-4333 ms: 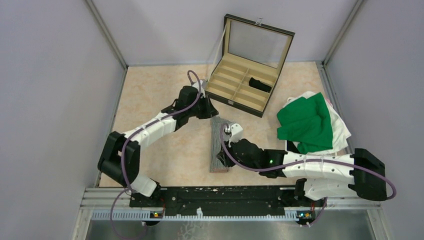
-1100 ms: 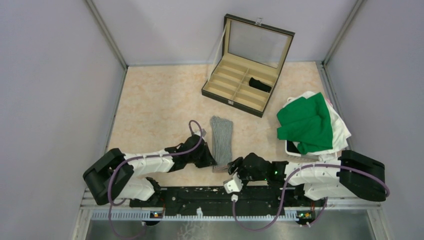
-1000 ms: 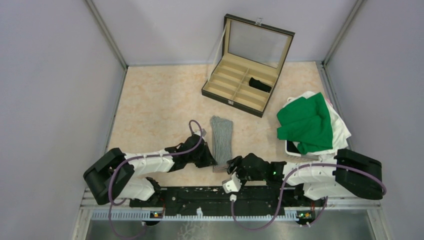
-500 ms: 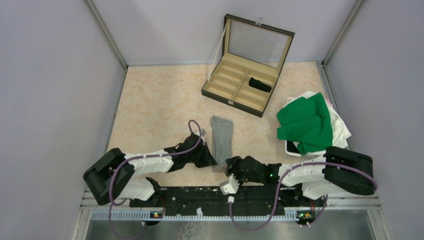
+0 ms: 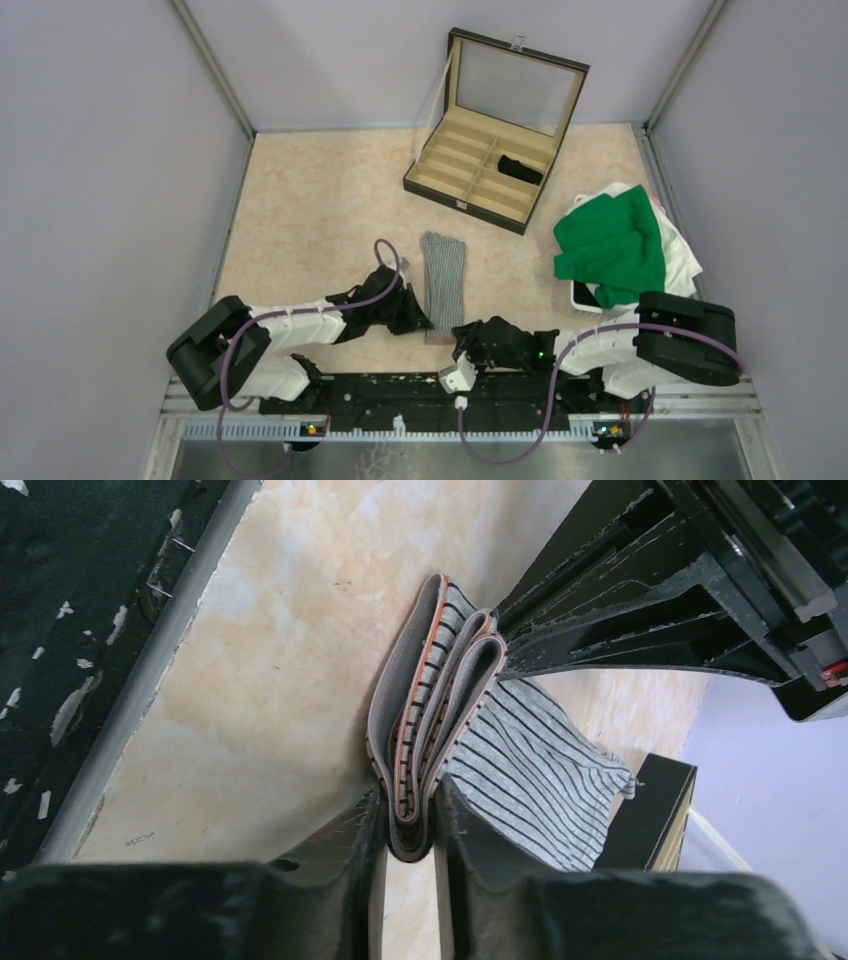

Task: Roll the underwear
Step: Roll the underwear to the center of the board.

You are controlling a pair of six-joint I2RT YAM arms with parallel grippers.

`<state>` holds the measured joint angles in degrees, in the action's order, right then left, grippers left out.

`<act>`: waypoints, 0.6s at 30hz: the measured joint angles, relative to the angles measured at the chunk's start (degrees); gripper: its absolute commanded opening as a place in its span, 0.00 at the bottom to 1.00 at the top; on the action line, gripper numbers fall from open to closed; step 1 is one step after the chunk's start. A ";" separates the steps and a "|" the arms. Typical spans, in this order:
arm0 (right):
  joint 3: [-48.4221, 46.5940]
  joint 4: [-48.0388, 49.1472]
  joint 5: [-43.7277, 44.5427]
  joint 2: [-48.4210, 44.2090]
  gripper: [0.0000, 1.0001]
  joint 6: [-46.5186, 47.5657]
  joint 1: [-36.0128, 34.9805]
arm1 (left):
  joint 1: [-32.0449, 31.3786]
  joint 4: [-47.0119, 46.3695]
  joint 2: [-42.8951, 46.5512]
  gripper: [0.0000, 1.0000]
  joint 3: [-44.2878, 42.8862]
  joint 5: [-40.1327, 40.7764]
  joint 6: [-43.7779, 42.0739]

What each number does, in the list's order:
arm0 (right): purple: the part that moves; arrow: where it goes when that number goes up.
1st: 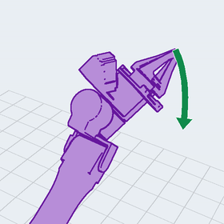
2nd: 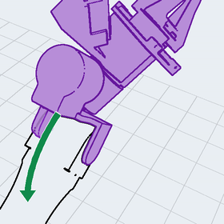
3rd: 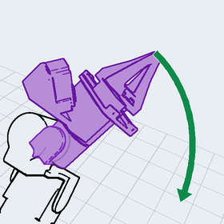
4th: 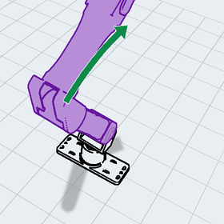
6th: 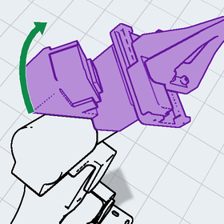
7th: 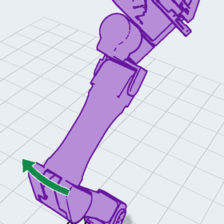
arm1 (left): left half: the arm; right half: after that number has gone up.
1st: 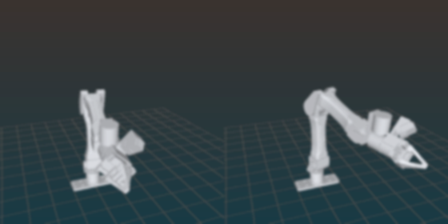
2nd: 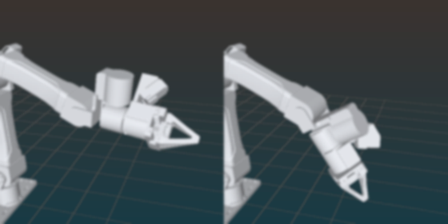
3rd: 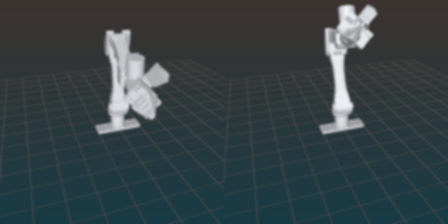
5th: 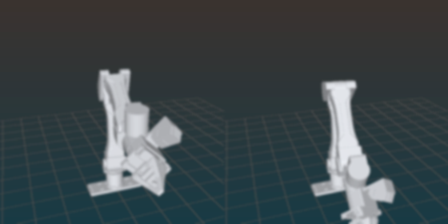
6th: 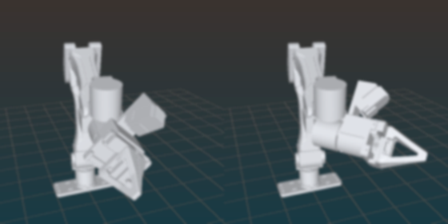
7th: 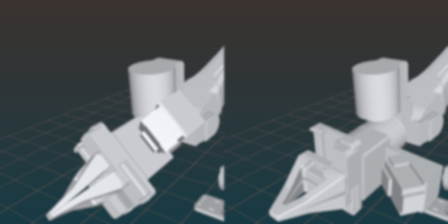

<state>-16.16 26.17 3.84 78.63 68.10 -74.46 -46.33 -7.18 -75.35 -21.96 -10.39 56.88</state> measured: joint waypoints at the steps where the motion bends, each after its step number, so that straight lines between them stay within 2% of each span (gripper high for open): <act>1: 0.15 0.42 -0.04 0.00 0.09 -0.35 -0.02 | 0.15 -0.02 -0.07 0.04 0.02 -0.26 0.00; 5: 0.44 1.70 -0.35 -0.02 0.00 -2.49 -0.02 | 0.74 0.09 -0.02 0.13 0.07 -0.79 0.00; 9: 0.42 2.29 -1.27 -0.24 0.00 -4.96 -0.02 | 1.25 2.21 1.33 0.31 0.02 -0.63 -0.13; 13: 0.42 1.55 -2.99 -0.85 0.00 -7.34 -0.02 | 1.81 8.87 7.02 0.42 -0.09 3.30 -1.25; 15: 0.42 1.20 -3.63 -1.11 0.00 -8.20 -0.02 | 2.05 13.07 10.40 0.40 -0.11 6.27 -1.99; 18: 0.42 0.81 -4.39 -1.49 0.00 -9.25 -0.02 | 2.23 17.75 15.30 0.14 -0.17 9.66 -2.93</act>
<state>-15.75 26.98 -0.56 77.14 58.85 -74.48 -44.10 10.57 -60.05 -22.13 -0.73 53.95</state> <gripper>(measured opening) 0.053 0.372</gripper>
